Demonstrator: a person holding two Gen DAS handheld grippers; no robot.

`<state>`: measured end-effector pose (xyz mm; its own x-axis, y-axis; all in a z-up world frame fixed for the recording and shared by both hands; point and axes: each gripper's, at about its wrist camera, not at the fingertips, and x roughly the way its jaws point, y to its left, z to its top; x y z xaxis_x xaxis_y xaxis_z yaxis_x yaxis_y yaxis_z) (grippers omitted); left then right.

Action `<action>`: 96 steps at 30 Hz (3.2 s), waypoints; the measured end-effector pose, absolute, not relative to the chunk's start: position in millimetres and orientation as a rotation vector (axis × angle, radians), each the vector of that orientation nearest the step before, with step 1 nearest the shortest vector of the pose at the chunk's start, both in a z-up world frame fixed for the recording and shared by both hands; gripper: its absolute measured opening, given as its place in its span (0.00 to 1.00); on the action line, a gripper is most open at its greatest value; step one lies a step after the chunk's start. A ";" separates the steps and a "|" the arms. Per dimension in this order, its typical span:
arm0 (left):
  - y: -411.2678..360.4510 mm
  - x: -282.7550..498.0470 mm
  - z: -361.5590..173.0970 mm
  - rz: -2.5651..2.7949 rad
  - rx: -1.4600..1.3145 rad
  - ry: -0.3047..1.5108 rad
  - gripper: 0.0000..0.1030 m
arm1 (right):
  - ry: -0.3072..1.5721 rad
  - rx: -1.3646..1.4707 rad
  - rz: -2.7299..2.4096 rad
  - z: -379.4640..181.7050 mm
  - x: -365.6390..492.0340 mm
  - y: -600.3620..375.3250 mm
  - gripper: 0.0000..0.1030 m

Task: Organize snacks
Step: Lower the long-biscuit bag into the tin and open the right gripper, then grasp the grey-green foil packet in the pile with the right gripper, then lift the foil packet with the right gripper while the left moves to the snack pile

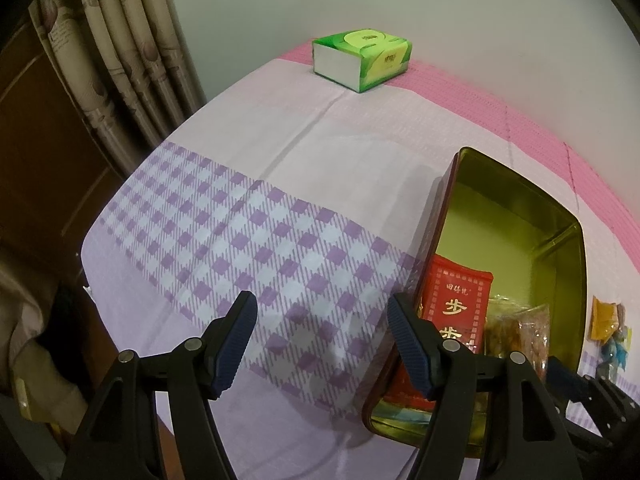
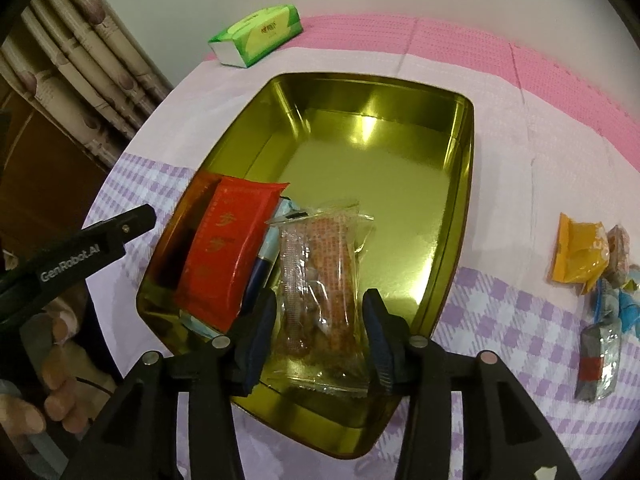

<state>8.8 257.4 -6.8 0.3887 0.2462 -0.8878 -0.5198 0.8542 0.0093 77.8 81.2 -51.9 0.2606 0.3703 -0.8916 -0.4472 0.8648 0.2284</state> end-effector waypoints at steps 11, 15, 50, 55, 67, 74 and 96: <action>254.3 9.3 -6.4 0.488 -0.280 1.059 0.67 | 1.094 -0.087 0.547 -23.2 70.0 59.4 0.44; 253.5 9.5 -6.2 0.486 -0.278 1.059 0.67 | 1.076 -0.054 0.518 -15.1 69.6 33.7 0.44; 215.6 -4.3 -0.3 0.485 -0.160 1.052 0.67 | 1.137 -0.018 0.294 -75.7 89.3 -138.1 0.50; 195.6 -3.0 4.7 0.454 -0.138 1.063 0.67 | 1.111 -0.020 0.303 -80.2 87.4 -135.9 0.35; 112.3 36.4 23.9 0.241 -0.070 1.043 0.67 | 1.108 -0.064 0.268 -76.9 59.0 -167.9 0.32; 65.1 58.2 22.5 0.133 -0.025 1.051 0.69 | 1.095 -0.011 0.111 -76.2 65.7 -225.3 0.32; -21.5 108.8 -10.4 -0.041 0.039 1.083 0.69 | 0.896 -0.029 0.049 -90.8 134.2 -259.2 0.32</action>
<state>108.8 -21.5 -10.4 0.4678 -0.0147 -0.8837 0.0527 0.9985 0.0113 134.2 -259.2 -90.8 0.6235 0.0300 -0.7812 -0.0545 0.9985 -0.0051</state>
